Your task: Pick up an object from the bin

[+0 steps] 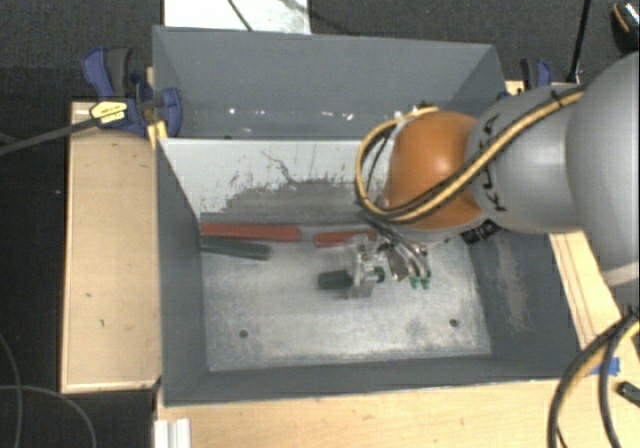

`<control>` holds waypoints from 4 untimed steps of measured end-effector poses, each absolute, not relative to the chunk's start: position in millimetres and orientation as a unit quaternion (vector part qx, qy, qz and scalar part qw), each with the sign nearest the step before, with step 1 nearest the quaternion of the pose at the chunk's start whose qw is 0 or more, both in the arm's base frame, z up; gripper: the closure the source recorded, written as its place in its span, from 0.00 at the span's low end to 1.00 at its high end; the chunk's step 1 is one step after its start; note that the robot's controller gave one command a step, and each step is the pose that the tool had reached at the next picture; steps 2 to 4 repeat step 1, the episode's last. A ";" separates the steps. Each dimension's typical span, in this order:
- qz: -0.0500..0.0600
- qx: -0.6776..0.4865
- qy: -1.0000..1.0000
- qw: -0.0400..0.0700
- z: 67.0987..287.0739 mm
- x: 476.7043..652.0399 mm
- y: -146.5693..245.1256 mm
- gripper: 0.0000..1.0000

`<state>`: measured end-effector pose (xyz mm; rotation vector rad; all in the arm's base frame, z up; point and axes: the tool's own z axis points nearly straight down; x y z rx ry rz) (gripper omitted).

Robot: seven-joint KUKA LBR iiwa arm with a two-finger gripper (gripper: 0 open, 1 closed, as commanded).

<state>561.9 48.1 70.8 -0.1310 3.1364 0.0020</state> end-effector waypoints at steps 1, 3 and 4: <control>0.000 -0.003 1.000 0.006 233.9 586.2 20.3 1.00; 0.000 -0.003 1.000 0.006 233.9 586.2 20.3 1.00; 0.000 -0.003 1.000 0.006 233.9 586.2 20.3 1.00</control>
Offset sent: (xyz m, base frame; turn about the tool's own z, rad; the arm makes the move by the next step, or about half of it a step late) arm 0.0215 -0.0272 0.1573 0.0793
